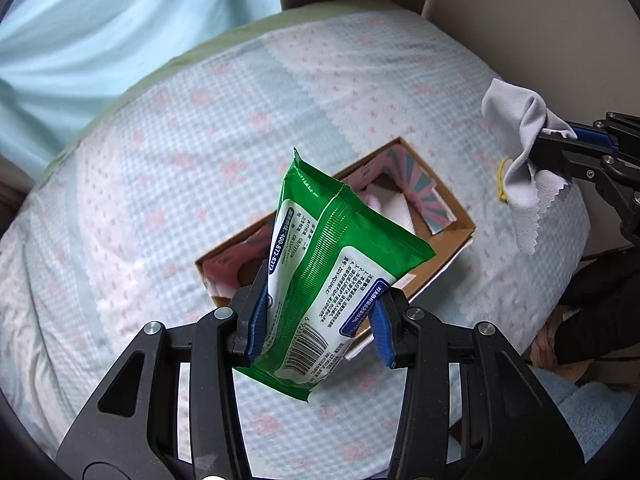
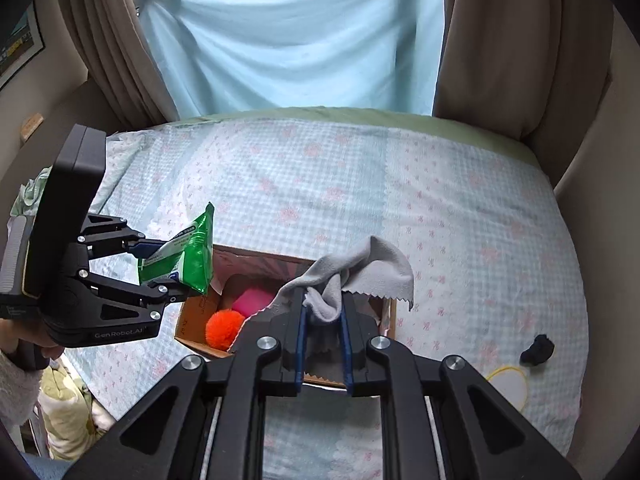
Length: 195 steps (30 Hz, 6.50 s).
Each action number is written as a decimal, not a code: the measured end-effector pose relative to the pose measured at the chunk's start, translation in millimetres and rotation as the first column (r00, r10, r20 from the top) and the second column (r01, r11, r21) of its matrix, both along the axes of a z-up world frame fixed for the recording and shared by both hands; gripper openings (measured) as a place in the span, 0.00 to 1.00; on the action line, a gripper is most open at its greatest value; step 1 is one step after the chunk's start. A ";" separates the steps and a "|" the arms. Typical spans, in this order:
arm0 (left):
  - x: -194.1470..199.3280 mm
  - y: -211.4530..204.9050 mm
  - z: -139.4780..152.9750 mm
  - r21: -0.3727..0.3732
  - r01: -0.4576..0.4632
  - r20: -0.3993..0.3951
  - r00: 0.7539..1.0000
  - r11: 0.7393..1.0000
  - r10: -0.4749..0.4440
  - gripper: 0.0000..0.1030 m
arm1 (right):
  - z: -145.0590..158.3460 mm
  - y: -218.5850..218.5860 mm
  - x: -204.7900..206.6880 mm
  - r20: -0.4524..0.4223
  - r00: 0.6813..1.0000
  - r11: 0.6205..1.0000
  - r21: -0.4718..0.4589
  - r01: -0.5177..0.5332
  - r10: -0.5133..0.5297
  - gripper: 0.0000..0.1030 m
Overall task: Organize soft objects
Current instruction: 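Carry the wipes pack and grey cloth over the box and release both inside, then lift both tools from the box toward the mirror and black scrunchie, then grasp the yellow-rimmed mirror with the left tool while the right tool grasps the black scrunchie, then carry the mirror and scrunchie over the box and release both inside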
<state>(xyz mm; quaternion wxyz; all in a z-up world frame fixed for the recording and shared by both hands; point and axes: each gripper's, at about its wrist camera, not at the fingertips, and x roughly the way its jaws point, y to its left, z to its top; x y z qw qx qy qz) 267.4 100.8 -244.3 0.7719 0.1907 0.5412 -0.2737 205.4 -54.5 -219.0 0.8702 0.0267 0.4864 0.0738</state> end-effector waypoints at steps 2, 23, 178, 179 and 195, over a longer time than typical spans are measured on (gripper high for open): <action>3.8 10.9 -19.5 0.014 -0.013 -0.039 0.999 1.000 0.013 0.38 | -13.8 8.1 5.9 -0.033 0.999 1.000 0.004 0.024 -0.024 0.13; 66.2 1.9 -163.8 0.095 -0.006 -0.260 0.965 0.995 0.031 0.38 | -153.4 33.3 49.7 -0.244 0.968 0.998 0.033 -0.046 0.053 0.13; -86.6 -286.1 -39.8 -0.240 -0.056 0.159 0.983 0.969 0.096 0.15 | -21.9 -304.2 -37.3 0.084 0.996 1.000 -0.014 -0.017 0.019 0.16; -84.6 -276.3 -27.3 -0.247 -0.079 0.169 0.978 0.966 0.123 0.15 | -11.3 -294.8 -37.0 0.093 0.995 0.999 -0.022 -0.030 0.031 0.16; -57.4 -95.7 54.9 -0.264 -0.303 0.177 0.918 0.916 0.355 0.15 | 31.8 -112.2 -26.6 0.066 0.993 0.994 0.038 -0.105 0.102 0.16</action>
